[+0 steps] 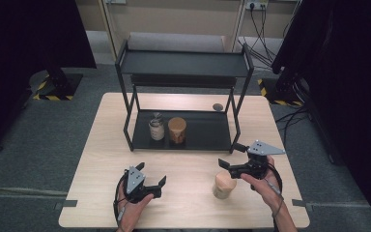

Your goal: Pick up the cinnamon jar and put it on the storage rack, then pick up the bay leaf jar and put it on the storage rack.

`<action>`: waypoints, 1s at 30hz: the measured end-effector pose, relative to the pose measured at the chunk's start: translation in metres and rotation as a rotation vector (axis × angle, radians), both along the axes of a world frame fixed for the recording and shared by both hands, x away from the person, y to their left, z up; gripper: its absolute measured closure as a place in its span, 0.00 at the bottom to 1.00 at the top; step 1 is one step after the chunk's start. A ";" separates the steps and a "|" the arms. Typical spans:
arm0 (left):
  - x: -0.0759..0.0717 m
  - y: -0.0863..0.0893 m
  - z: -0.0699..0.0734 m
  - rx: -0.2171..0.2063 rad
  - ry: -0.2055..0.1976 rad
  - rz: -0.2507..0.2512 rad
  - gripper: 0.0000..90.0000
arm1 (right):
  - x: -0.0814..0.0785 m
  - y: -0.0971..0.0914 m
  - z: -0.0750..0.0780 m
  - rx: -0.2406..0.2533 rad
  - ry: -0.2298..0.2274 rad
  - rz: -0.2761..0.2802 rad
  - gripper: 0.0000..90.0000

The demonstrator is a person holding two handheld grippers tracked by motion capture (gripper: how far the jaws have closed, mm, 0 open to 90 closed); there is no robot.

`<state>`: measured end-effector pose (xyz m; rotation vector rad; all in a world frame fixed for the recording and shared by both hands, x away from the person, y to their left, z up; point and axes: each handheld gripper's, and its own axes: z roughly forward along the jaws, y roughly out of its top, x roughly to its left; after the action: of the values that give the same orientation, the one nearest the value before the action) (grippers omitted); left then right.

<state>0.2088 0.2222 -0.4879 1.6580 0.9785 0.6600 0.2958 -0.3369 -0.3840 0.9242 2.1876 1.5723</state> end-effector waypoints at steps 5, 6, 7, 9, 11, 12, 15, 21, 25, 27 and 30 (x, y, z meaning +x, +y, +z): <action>0.000 0.000 0.000 0.000 0.001 0.000 0.04 | -0.002 -0.001 0.000 0.001 0.002 0.000 0.08; 0.000 0.000 0.000 0.000 0.000 0.000 0.04 | -0.003 -0.001 -0.001 0.002 0.002 0.000 0.08; 0.000 0.000 0.000 0.000 0.000 0.000 0.04 | -0.003 -0.002 -0.001 0.004 0.002 -0.001 0.08; 0.000 0.000 0.000 0.000 0.000 0.000 0.04 | -0.005 -0.003 -0.001 0.005 0.002 -0.003 0.08; 0.000 0.000 0.000 0.000 0.000 0.000 0.04 | -0.006 -0.003 -0.001 0.006 0.002 -0.003 0.08; 0.000 0.000 0.000 0.000 0.000 0.000 0.04 | -0.006 -0.004 -0.001 0.006 0.002 -0.003 0.08; 0.000 0.000 0.000 -0.001 -0.001 -0.001 0.04 | -0.008 -0.004 -0.001 0.007 0.002 -0.004 0.08; 0.000 0.000 0.000 -0.002 -0.001 0.000 0.04 | -0.011 -0.006 -0.002 0.011 0.002 -0.005 0.08; 0.000 0.000 0.000 -0.001 0.000 -0.001 0.04 | -0.013 -0.006 -0.003 0.010 0.004 -0.004 0.08; 0.000 0.000 0.000 0.000 0.000 -0.001 0.04 | -0.014 -0.006 -0.003 0.010 0.006 -0.004 0.08; 0.000 0.000 0.000 0.000 0.000 0.000 0.04 | -0.015 -0.007 -0.004 0.011 0.006 -0.006 0.08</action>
<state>0.2085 0.2222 -0.4880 1.6577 0.9785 0.6598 0.2810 -0.3440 -0.3875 0.9385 2.1803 1.5827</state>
